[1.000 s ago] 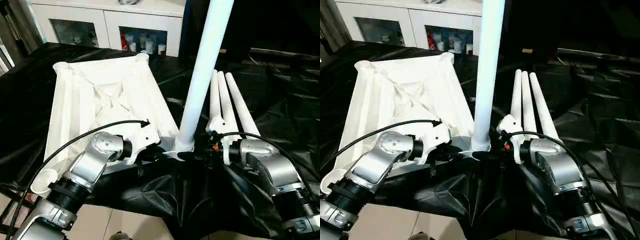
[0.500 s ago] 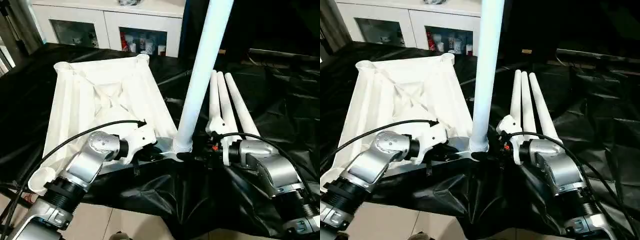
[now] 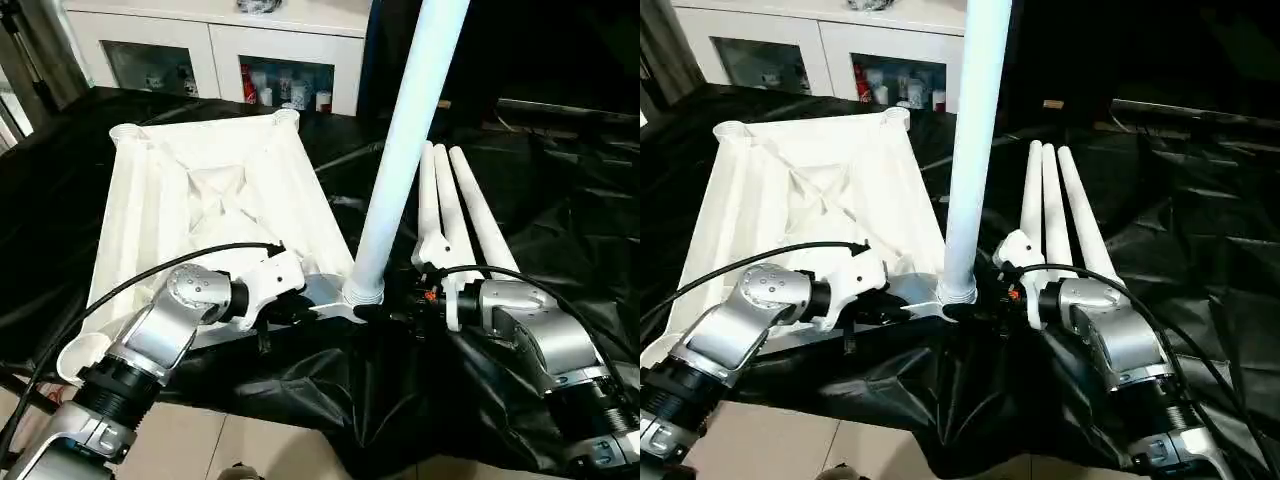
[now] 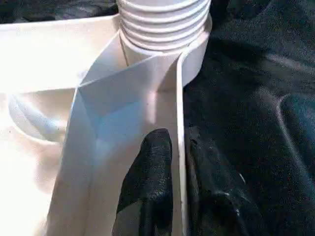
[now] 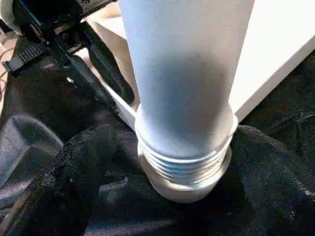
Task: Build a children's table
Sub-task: Rotate leg to tighten
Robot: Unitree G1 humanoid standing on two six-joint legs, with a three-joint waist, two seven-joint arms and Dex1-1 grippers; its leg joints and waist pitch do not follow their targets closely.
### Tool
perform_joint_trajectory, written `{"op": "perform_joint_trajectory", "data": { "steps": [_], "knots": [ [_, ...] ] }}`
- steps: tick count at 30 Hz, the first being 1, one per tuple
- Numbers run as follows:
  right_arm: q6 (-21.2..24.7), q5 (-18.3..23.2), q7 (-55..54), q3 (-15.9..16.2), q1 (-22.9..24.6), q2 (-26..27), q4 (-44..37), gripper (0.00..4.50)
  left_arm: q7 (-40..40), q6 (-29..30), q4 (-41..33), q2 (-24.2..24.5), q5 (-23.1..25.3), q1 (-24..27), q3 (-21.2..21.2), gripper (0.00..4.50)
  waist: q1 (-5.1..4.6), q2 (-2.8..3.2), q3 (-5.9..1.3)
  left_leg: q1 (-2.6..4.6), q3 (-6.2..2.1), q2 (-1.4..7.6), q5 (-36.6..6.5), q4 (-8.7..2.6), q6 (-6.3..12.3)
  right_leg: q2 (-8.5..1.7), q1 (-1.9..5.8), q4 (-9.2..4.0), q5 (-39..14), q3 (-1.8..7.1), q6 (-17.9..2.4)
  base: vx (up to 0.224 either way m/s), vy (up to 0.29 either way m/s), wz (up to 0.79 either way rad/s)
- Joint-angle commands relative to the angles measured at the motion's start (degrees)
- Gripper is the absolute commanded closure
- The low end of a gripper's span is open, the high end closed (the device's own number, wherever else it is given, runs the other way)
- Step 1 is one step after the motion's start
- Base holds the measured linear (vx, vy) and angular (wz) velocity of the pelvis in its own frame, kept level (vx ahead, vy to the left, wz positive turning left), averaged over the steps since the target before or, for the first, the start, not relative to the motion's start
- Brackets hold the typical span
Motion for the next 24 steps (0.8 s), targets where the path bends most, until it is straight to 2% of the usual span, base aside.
{"op": "perform_joint_trajectory", "data": {
  "steps": [1,3,9,16,24],
  "knots": [
    [-0.93,0.24,0.52,0.29,-0.24,-0.53,-0.21,0.34,0.15,0.75,-0.71,0.53,0.19,0.09,0.32,4.18,0.16,-0.13,-4.23,-0.42,0.31,0.33,-9.0,-3.68,1.63,-2.62,4.05,-3.98,-13.77,2.64,-9.14,0.0,0.0,0.0],
    [-1.62,-0.29,-0.09,0.22,-0.8,-0.5,0.5,0.34,-0.28,0.99,-0.5,0.48,-0.02,-0.03,0.12,4.41,0.15,-0.11,-4.22,-0.43,0.29,0.32,-9.3,-3.69,1.52,-2.64,4.03,-4.04,-14.25,2.6,-9.03,0.0,0.0,0.0],
    [-2.53,-1.3,-2.58,-0.27,-2.4,0.44,2.36,0.34,-0.9,1.31,-0.74,0.37,-0.39,0.09,-0.21,4.41,0.01,-0.22,-4.31,-0.41,0.3,0.29,-8.64,-3.63,1.46,-2.58,4.04,-3.87,-13.5,2.59,-9.32,0.0,0.0,0.0],
    [-4.38,-2.4,-4.04,1.02,-4.02,2.58,4.64,0.34,-0.75,1.66,-0.86,0.14,-0.55,0.03,-0.46,4.41,0.02,-0.08,-4.38,-0.37,0.34,0.34,-8.04,-3.6,1.38,-2.55,4.07,-3.54,-11.08,2.64,-10.17,0.0,0.0,0.0],
    [-5.51,-2.69,-4.31,1.59,-5.13,4.01,6.48,0.34,-0.57,2.62,-0.59,0.07,-0.53,-0.27,-0.36,4.41,-0.05,-0.04,-4.35,-0.3,0.36,0.38,-8.87,-3.67,1.01,-2.56,4.07,-3.57,-11.78,2.62,-10.1,0.0,0.0,0.0]
  ]
}}
